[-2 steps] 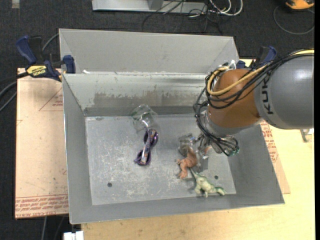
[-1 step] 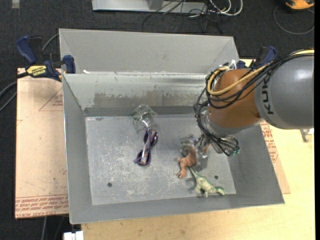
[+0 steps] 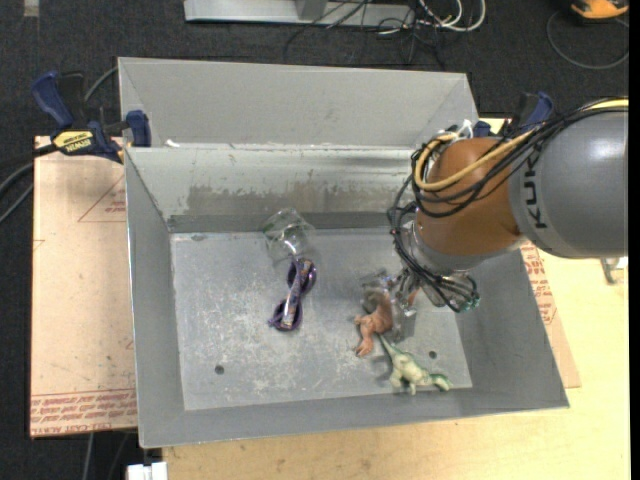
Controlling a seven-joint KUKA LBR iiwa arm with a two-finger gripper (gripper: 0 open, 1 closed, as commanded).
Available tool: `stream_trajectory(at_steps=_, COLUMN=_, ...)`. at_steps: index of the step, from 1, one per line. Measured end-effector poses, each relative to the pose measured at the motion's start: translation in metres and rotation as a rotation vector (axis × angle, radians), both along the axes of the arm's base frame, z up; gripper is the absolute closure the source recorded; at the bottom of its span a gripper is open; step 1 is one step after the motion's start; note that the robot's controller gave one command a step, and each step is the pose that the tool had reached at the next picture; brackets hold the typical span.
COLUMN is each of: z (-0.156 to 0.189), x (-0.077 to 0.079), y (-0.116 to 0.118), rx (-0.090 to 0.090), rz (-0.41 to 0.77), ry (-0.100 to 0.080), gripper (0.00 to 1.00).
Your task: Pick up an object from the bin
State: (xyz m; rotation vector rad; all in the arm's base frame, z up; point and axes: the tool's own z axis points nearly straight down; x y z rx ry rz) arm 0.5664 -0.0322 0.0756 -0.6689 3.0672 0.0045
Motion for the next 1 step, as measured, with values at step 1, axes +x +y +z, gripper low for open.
stream_trajectory(at_steps=1, z=0.1655, x=0.0172, y=-0.0013, rx=0.001, rz=0.021, ry=-0.004, gripper=1.00)
